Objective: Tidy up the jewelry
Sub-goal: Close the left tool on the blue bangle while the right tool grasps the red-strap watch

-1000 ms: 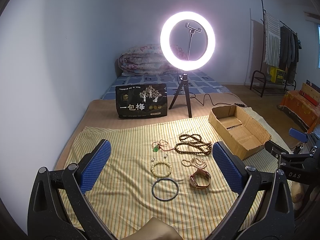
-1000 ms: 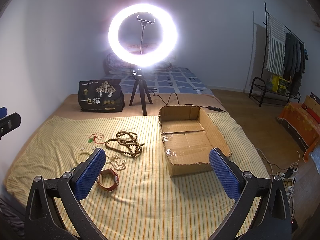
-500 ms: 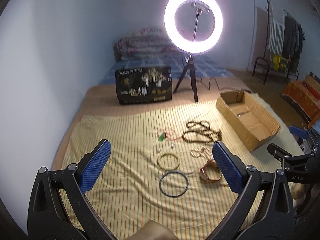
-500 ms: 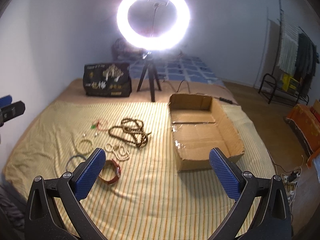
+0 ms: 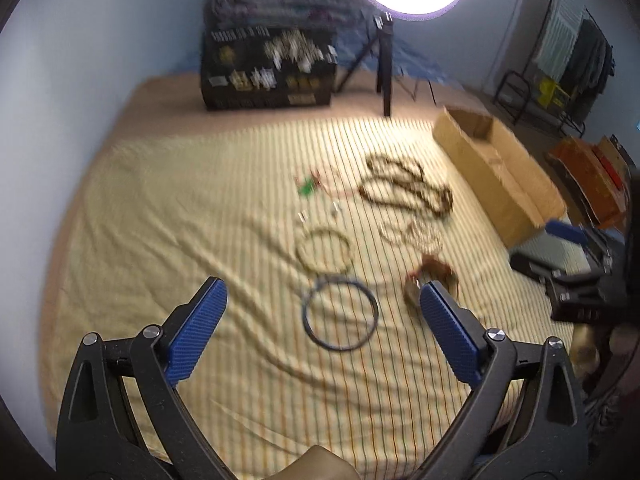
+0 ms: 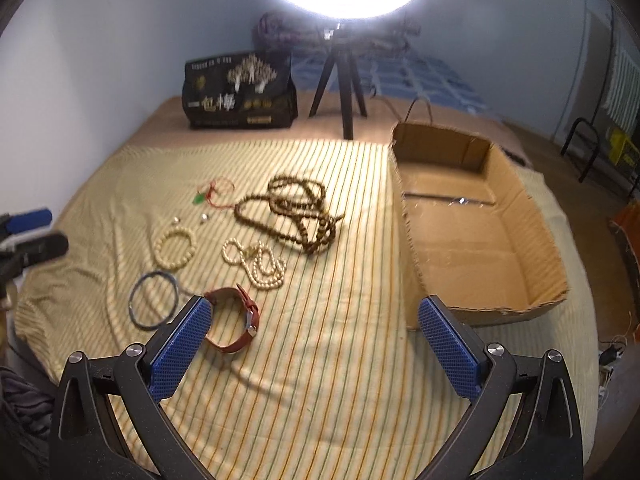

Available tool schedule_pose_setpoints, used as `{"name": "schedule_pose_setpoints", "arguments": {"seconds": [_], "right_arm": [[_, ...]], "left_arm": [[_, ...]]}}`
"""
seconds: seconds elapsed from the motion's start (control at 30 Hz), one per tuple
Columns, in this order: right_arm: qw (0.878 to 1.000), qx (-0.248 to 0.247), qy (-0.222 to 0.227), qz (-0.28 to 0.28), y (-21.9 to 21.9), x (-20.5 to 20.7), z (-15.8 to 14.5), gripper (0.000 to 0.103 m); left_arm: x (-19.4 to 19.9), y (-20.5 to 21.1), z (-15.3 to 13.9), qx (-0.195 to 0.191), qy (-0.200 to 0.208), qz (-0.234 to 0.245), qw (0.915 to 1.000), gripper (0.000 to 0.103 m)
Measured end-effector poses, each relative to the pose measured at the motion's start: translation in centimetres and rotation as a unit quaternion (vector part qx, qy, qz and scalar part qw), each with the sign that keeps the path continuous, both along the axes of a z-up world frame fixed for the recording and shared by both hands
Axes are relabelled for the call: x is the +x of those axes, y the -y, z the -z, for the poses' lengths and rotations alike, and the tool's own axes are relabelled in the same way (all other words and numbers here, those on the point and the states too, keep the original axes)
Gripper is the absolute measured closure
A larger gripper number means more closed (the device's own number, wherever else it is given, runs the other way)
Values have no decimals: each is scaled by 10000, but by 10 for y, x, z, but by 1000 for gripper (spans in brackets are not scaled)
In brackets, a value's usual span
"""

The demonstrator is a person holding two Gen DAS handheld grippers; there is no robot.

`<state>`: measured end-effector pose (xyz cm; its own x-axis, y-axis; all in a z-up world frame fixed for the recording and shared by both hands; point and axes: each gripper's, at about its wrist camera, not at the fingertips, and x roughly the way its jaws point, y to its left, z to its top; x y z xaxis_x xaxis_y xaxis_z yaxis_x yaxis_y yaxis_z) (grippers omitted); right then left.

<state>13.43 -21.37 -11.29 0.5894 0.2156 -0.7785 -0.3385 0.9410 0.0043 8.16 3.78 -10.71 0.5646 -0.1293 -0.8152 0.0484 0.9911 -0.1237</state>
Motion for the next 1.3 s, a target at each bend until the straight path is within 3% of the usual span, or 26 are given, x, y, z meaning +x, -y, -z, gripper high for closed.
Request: {"name": "schedule_pose_setpoints", "arguments": {"seconds": [0.17,0.53,0.8,1.03,1.13,1.3], "right_arm": [[9983,43,-468,-344,-11,11,18,4],[9911,8,-1132,-703,-31,28,43,34],[9871,-28,-1389,-792,-42,32,52,47],[9847,-53,-1540,-810,-45,36,59,50],[9832,-35,-1633,-817,-44,38,64,56],[9818,-156,-1706,-822,-42,40,73,67]], "left_arm": [[7,15,37,127,-537,238,9982,4],[26,22,86,91,-1189,266,9925,4],[37,28,99,236,-1272,105,9915,4],[46,24,108,271,-1331,34,9907,4],[47,26,109,287,-1289,7,9912,4],[48,26,108,318,-1210,-79,9921,22]]}}
